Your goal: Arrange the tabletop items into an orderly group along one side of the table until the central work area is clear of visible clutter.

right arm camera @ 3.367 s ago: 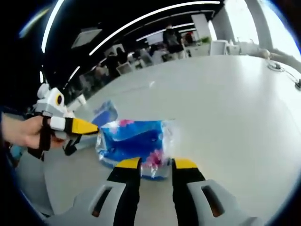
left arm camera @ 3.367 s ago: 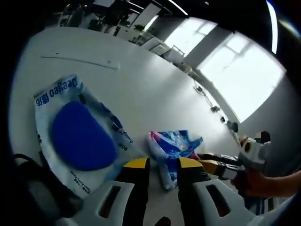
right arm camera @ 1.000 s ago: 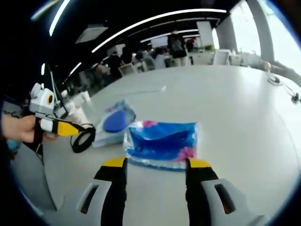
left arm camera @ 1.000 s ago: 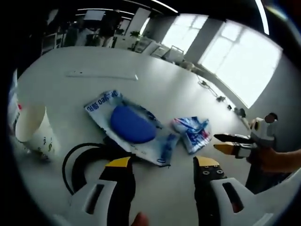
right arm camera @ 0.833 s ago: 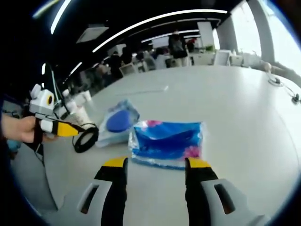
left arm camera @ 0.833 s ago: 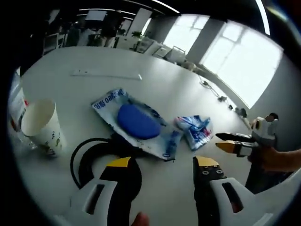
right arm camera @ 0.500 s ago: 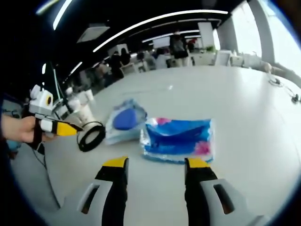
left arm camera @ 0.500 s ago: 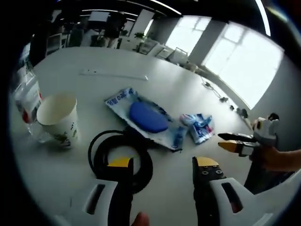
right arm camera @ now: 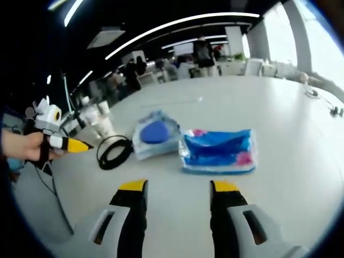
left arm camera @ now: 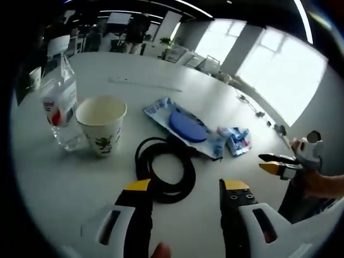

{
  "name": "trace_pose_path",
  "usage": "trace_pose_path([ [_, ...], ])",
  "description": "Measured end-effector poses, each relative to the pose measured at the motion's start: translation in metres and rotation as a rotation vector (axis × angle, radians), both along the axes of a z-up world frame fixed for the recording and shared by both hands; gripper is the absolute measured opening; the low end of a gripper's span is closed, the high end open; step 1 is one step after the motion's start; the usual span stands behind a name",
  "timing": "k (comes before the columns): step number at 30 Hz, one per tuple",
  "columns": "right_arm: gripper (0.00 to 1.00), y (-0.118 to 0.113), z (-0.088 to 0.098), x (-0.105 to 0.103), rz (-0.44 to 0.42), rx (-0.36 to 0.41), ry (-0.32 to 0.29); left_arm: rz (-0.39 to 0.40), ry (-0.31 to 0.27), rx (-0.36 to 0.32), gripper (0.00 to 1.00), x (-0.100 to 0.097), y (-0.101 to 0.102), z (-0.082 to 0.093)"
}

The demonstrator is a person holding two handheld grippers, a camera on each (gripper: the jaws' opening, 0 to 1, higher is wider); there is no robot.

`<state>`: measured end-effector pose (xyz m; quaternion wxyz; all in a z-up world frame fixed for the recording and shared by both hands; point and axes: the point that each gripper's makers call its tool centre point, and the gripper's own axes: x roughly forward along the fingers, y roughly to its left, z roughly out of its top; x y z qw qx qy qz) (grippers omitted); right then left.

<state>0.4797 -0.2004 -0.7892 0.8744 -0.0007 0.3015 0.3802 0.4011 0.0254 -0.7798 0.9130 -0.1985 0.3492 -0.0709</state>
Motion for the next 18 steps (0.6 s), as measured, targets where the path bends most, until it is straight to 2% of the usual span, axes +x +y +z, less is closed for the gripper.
trace_pose_path([
  [11, 0.42, 0.011, -0.004, -0.022, -0.008, -0.006, 0.008, 0.016, 0.003, 0.008, 0.45, -0.016, 0.022, -0.001],
  [18, 0.42, 0.014, -0.001, -0.023, -0.01, -0.007, 0.005, 0.019, -0.001, 0.008, 0.45, -0.017, 0.026, 0.001],
])
